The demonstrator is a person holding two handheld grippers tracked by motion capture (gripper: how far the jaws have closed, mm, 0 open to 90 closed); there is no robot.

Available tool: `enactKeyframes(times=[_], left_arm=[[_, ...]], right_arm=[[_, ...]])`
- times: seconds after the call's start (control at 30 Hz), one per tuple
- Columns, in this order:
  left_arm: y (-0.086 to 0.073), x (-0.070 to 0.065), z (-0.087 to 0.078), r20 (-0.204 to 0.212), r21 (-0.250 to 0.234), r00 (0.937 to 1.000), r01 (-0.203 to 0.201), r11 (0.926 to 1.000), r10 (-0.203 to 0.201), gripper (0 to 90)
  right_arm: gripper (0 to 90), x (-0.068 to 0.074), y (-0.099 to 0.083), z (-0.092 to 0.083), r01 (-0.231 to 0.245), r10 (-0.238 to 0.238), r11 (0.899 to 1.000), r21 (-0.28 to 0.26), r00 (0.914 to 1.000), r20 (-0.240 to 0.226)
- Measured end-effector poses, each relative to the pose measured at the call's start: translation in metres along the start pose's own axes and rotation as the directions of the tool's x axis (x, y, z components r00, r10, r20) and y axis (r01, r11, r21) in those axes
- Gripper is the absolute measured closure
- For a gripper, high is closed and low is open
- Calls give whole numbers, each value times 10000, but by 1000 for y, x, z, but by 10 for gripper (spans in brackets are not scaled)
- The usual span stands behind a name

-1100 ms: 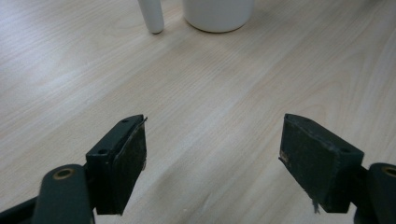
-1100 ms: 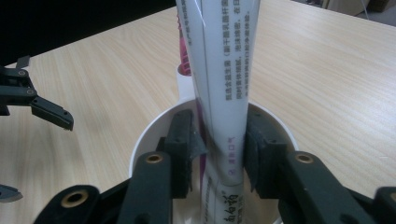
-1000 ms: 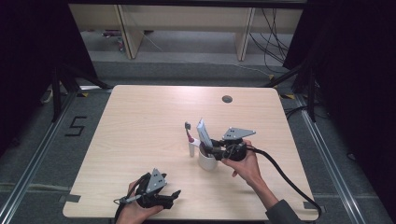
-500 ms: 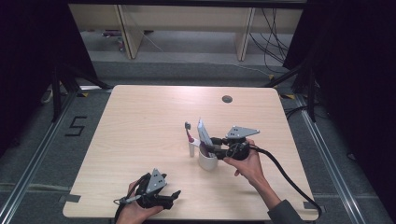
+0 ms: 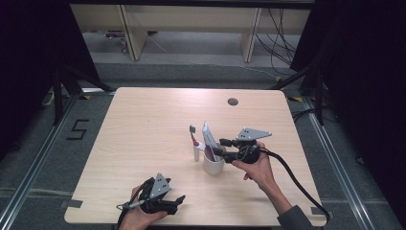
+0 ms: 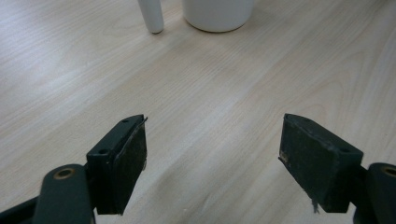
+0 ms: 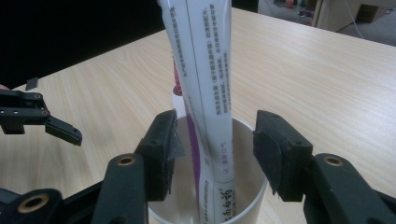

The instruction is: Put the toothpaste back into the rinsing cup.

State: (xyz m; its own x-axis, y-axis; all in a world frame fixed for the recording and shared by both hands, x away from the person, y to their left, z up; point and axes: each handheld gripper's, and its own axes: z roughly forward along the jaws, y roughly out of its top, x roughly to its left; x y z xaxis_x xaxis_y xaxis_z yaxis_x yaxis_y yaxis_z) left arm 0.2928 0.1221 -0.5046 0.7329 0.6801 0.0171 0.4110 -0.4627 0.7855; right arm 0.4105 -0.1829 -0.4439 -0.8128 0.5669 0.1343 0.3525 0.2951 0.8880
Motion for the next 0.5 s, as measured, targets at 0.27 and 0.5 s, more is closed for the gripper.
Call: enactKeyframes(times=[0.27,0.5], left_arm=[[0,0,0,-13,-19,10000,38,10000,-38,229],[0,0,0,-21,-33,10000,53,10000,-53,229]], right_arm=[[483,-3,2,-8,0,2,9999,-115,9999,106],[467,-3,4,-15,-162,163,9998,-89,9998,80]])
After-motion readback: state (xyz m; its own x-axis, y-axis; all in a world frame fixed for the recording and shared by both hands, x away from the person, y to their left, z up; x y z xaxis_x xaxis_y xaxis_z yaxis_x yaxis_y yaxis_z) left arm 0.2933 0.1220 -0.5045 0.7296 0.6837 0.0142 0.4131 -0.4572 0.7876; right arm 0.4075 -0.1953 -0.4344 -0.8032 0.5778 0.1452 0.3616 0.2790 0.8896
